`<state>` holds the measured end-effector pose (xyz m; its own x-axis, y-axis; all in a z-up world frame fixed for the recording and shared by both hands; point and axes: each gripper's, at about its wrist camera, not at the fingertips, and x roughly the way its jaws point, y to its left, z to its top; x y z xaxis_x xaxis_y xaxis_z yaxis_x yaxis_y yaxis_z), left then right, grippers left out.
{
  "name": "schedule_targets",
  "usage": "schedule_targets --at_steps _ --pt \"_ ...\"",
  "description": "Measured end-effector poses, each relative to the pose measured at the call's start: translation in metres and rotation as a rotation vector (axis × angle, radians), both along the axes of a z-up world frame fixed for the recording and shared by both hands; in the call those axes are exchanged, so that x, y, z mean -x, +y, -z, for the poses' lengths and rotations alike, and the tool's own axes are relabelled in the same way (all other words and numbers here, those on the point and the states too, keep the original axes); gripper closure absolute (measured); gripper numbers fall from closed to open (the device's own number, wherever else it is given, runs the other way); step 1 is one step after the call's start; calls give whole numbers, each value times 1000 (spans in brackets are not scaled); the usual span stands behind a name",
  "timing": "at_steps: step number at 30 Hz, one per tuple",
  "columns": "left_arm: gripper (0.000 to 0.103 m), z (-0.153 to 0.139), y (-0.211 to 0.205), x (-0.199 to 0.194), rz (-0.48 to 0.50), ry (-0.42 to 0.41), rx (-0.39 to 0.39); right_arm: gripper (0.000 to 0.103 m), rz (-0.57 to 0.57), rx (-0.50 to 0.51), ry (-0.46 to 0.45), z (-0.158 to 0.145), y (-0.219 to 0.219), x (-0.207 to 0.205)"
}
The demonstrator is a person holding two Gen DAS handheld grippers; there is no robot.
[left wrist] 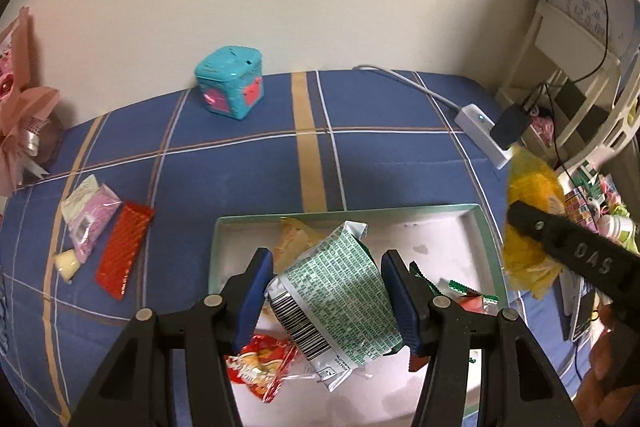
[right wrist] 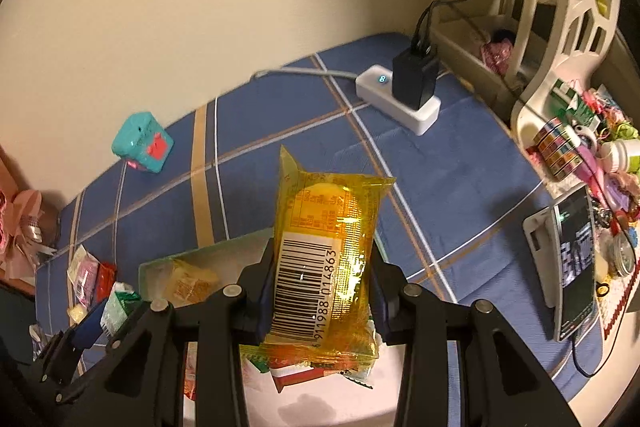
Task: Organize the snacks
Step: 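Carry the mint pack with the left tool while the right tool carries the yellow bag, then release the mint pack into the tray with the left tool while the right tool releases the yellow bag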
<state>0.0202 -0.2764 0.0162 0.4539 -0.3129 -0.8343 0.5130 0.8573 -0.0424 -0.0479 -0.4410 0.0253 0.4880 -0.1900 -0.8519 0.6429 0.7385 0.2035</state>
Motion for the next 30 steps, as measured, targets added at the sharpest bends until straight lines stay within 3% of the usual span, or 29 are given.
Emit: schedule_targets --at_steps 10,20,25,30 --pt "44 20 -10 -10 16 -6 24 62 -36 -63 100 52 -1 -18" --pt "43 28 -18 -12 34 -15 14 61 -32 -67 125 59 -1 -21" --pt "40 28 -17 -13 19 -4 0 50 -32 -89 143 64 -4 -21" --pt "38 26 -11 -16 -19 24 -38 46 -50 -79 130 56 0 -22"
